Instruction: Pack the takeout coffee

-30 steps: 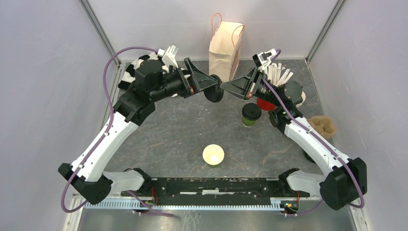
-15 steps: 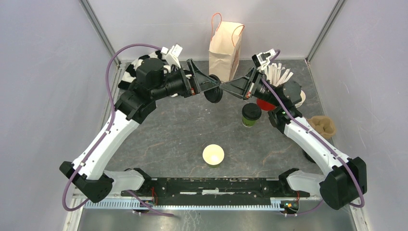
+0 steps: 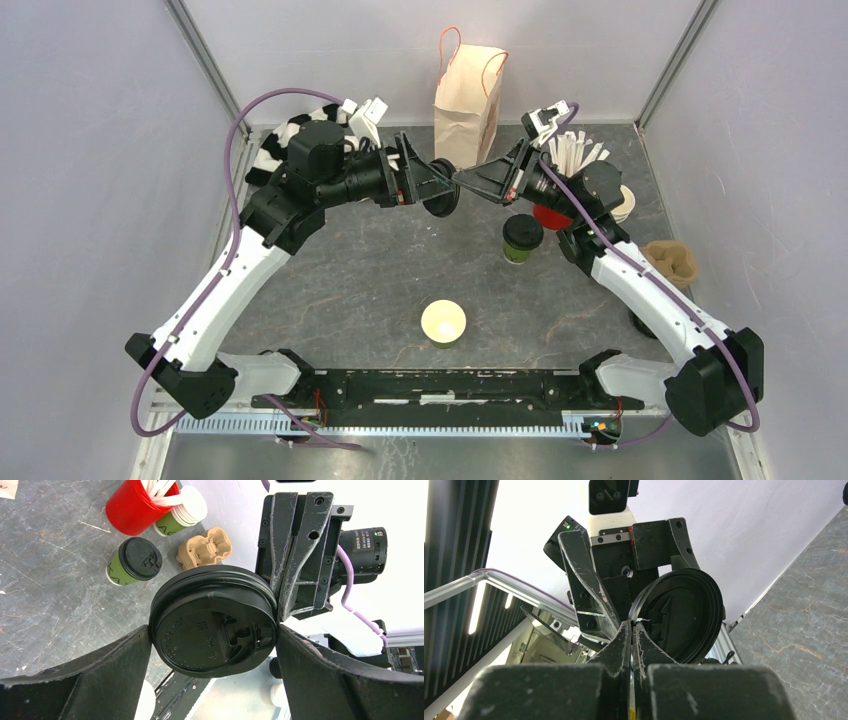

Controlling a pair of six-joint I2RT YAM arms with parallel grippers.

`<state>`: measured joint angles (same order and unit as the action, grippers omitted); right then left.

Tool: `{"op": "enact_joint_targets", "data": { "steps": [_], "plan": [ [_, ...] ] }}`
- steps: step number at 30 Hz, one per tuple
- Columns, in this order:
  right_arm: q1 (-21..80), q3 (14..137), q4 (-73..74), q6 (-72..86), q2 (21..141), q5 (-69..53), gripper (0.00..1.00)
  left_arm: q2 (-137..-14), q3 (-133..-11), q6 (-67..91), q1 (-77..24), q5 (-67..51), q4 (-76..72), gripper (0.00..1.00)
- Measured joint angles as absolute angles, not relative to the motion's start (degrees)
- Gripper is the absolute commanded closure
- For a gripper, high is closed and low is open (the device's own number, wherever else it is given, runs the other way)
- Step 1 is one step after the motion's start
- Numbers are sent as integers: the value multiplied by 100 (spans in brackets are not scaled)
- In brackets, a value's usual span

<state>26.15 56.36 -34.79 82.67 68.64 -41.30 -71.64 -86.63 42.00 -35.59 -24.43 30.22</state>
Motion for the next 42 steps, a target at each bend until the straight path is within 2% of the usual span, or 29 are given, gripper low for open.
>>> {"op": "enact_joint_targets", "data": {
  "steps": [5, 7, 9, 13, 15, 18, 24, 27, 35, 42],
  "plan": [
    [2652, 5688, -3293, 8145, 6864, -4125, 100, -7164, -8687, 4187, -3559, -2405, 3122, 10],
    [2652, 5717, -3192, 8073, 6862, -4121, 97, -7166, -8720, 4132, -3559, -2373, 3186, 11],
    [2665, 5743, -3074, 7981, 6855, -4101, 89, -7175, -8774, 4075, -3559, -2309, 3297, 12],
    [2676, 5784, -2639, 7649, 6796, -4082, 60, -7192, -8827, 3992, -3575, -2215, 3514, 13],
    [2624, 5828, -2300, 7408, 6781, -4091, 49, -7192, -8855, 3933, -3577, -2123, 3625, 14],
    [2209, 6191, -1044, 6510, 6755, -4080, 38, -7190, -8886, 3778, -3592, -1914, 3879, 14],
    [775, 7144, 1643, 4283, 6576, -3531, 36, -7216, -8897, 3465, -4303, -906, 4683, 17],
    [663, 7491, 2517, 3435, 6427, -3157, 35, -7363, -8838, 3459, -5074, -355, 4978, 18],
    [692, 7516, 3555, 2447, 5701, -2467, 33, -8281, -8394, 3577, -6619, 858, 5699, 17],
    [692, 7402, 3739, 2261, 5627, -2364, 33, -9107, -8383, 3640, -7166, 1210, 6040, 16]
  ]
}}
